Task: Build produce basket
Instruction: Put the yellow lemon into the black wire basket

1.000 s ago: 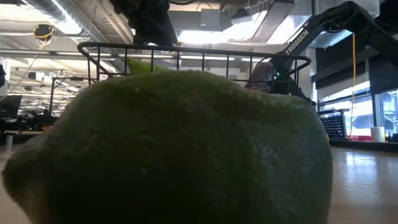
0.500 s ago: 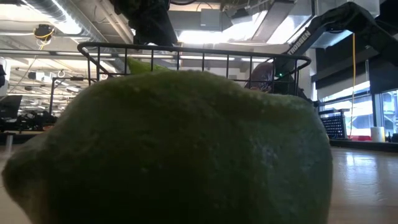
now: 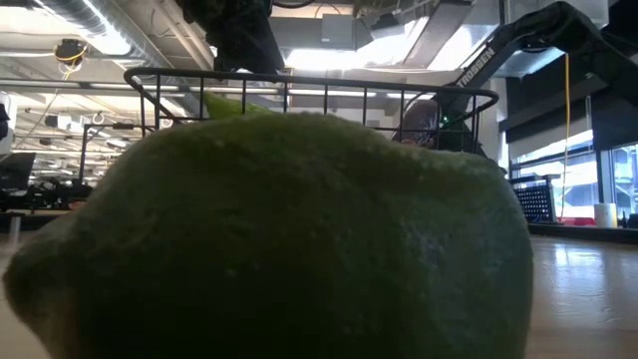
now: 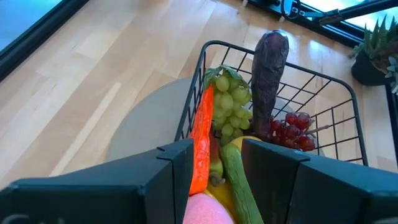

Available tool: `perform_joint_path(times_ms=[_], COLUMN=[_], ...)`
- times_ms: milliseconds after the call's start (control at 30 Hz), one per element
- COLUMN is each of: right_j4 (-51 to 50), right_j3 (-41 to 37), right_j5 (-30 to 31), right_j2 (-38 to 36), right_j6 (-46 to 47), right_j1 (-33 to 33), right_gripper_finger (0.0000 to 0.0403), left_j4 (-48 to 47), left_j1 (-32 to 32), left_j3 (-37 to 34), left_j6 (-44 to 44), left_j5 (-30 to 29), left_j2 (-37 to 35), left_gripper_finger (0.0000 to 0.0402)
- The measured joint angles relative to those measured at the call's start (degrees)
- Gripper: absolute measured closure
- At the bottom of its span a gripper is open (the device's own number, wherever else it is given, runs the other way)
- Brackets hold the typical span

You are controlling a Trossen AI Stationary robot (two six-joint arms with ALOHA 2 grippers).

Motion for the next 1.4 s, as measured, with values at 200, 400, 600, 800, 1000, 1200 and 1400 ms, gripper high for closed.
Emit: perform_joint_path(times_ms=[200, 400, 600, 800, 1000, 1200, 1400], right_j4=[-1.9, -1.2, -0.6, -0.1, 0.3, 1.4, 1.4], right_j3=[0.0, 0.0, 0.0, 0.0, 0.0, 0.0, 0.0], right_j5=[-1.5, 0.3, 9.3, 1.5, -1.8, -5.5, -5.5], right_j2=[0.0, 0.0, 0.0, 0.0, 0.0, 0.1, 0.1], right_j6=[-1.8, -2.3, 8.9, 15.2, 14.7, 11.2, 5.2], right_j1=[1.7, 3.4, 3.6, 3.5, 3.5, 4.7, 6.3], right_gripper_finger=[0.0403, 0.0403, 0.0403, 0.0403, 0.0403, 0.0403, 0.0403], left_j4=[0.0, 0.0, 0.0, 0.0, 0.0, 0.0, 0.0], left_j1=[0.0, 0.0, 0.0, 0.0, 0.0, 0.0, 0.0], left_j3=[0.0, 0.0, 0.0, 0.0, 0.0, 0.0, 0.0], left_j6=[0.0, 0.0, 0.0, 0.0, 0.0, 0.0, 0.0], left_j5=[0.0, 0.0, 0.0, 0.0, 0.0, 0.0, 0.0], left_j2=[0.0, 0.0, 0.0, 0.0, 0.0, 0.0, 0.0], left_gripper_finger=[0.0278, 0.0278, 0.0278, 0.0278, 0.0278, 0.0278, 0.0278])
